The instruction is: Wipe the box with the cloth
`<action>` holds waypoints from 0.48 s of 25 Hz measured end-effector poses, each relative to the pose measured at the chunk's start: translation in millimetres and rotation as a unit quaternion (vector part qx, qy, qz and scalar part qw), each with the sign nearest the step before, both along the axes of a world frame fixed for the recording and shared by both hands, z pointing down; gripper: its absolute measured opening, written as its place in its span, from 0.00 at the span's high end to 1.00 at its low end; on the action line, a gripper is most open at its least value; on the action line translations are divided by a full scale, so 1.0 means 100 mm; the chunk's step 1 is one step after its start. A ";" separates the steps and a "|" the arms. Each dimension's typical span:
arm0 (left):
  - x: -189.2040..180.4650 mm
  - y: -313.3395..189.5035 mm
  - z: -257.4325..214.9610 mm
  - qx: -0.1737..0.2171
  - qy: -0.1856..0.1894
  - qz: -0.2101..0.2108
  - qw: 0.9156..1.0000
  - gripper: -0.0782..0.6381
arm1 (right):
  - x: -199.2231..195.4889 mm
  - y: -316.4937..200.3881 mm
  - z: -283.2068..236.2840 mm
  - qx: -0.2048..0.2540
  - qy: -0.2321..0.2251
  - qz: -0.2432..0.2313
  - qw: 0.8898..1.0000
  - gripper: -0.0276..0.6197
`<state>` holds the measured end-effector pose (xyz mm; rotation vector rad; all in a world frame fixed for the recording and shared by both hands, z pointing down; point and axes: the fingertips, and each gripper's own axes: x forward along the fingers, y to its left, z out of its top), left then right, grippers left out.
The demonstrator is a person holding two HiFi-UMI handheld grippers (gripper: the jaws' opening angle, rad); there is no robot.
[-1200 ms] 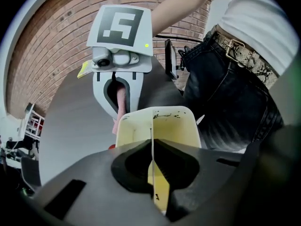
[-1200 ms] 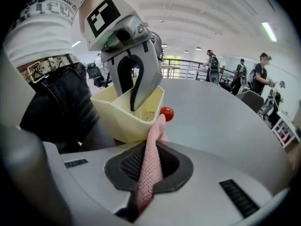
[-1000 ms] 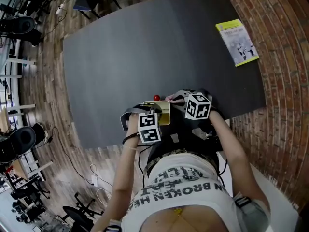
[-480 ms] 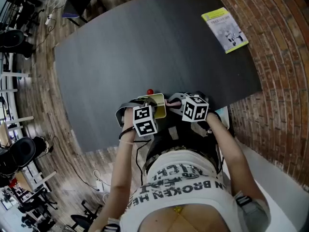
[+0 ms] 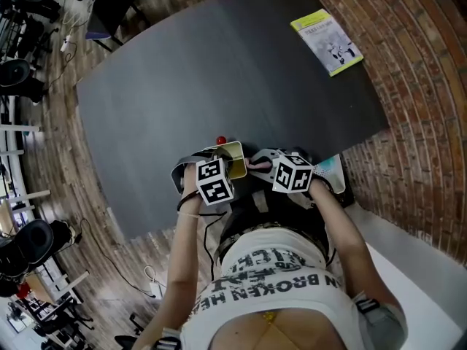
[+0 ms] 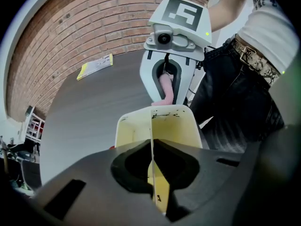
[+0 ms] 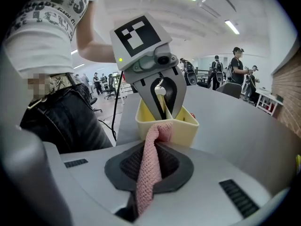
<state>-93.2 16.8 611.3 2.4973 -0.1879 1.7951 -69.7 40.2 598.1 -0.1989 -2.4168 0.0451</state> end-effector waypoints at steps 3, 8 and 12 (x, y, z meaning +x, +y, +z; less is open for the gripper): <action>-0.02 -0.01 0.01 0.008 -0.004 0.002 1.000 0.87 | 0.02 0.07 -0.04 -0.016 -0.009 0.015 1.000 0.93; 0.00 0.00 0.01 0.005 -0.001 0.003 1.000 0.87 | 0.02 0.17 -0.12 -0.041 -0.035 0.031 0.998 0.93; -0.02 -0.01 0.01 0.016 -0.010 0.007 1.000 0.87 | 0.05 0.14 -0.13 -0.038 -0.040 0.043 0.998 0.93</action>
